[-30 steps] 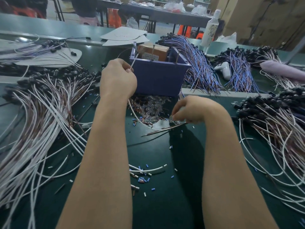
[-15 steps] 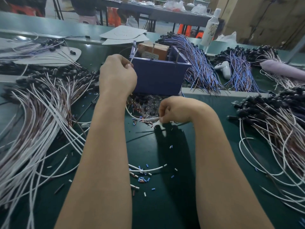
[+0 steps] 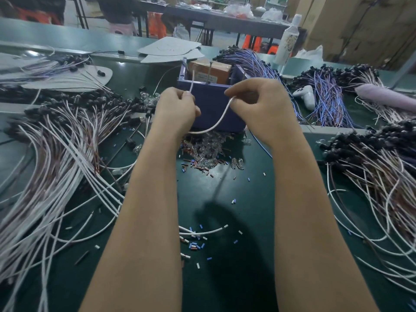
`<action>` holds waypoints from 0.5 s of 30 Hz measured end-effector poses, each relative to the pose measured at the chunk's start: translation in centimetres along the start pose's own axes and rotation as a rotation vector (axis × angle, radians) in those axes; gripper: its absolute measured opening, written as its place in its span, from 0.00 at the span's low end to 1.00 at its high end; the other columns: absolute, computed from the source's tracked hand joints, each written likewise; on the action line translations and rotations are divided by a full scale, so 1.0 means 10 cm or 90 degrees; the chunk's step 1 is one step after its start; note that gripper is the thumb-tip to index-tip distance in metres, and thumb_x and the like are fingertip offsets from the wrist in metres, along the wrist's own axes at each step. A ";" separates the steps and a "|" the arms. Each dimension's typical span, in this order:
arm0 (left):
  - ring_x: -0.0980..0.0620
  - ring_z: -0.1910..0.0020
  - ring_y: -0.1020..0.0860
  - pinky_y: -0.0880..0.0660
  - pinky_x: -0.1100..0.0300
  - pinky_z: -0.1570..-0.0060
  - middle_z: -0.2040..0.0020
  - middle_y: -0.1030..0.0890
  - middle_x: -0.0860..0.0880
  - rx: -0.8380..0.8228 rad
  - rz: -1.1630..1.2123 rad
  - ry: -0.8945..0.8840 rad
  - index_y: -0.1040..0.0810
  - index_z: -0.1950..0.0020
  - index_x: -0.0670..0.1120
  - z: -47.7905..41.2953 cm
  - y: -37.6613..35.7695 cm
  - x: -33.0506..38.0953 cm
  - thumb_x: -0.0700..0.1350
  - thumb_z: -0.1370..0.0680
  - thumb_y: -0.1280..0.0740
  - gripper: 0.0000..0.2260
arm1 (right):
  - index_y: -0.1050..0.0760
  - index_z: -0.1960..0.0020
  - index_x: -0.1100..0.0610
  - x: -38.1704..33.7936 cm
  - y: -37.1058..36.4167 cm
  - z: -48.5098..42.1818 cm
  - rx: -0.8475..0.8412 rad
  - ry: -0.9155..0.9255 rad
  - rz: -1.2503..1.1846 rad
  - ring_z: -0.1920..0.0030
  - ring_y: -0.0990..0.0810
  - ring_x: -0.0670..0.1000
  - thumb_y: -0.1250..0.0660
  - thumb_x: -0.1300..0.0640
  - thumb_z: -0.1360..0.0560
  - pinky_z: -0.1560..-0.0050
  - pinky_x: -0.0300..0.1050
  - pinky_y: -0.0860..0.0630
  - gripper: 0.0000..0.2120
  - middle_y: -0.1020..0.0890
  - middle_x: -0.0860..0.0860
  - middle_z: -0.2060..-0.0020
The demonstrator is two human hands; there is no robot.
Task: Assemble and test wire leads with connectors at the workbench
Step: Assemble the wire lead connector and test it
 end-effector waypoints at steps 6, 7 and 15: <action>0.61 0.83 0.39 0.44 0.69 0.82 0.71 0.32 0.50 0.073 0.233 0.027 0.33 0.58 0.46 0.04 0.11 0.02 0.38 0.18 0.46 0.10 | 0.18 0.52 0.57 0.00 -0.06 0.00 -0.075 0.012 -0.132 0.61 0.17 0.38 0.30 0.64 0.27 0.56 0.29 0.25 0.06 0.16 0.47 0.62; 0.60 0.83 0.39 0.44 0.69 0.81 0.72 0.32 0.51 0.082 0.275 0.022 0.32 0.58 0.46 0.04 0.14 0.04 0.38 0.18 0.46 0.10 | 0.18 0.53 0.57 -0.01 -0.10 0.00 -0.083 0.013 -0.175 0.60 0.17 0.40 0.30 0.65 0.27 0.55 0.31 0.23 0.06 0.16 0.47 0.62; 0.60 0.81 0.39 0.44 0.68 0.81 0.73 0.30 0.52 -0.021 0.251 0.055 0.29 0.58 0.45 0.01 0.13 -0.03 0.38 0.19 0.42 0.09 | 0.20 0.54 0.58 0.28 -0.41 0.10 -0.208 -0.182 -0.595 0.65 0.18 0.45 0.38 0.63 0.22 0.61 0.36 0.21 0.08 0.15 0.50 0.61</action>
Point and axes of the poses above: each hand's wrist, its own z-axis away from the middle knuckle, its own y-axis out of the back of the hand, x = y × z, the point moved 4 cm from there along -z, towards the middle knuckle
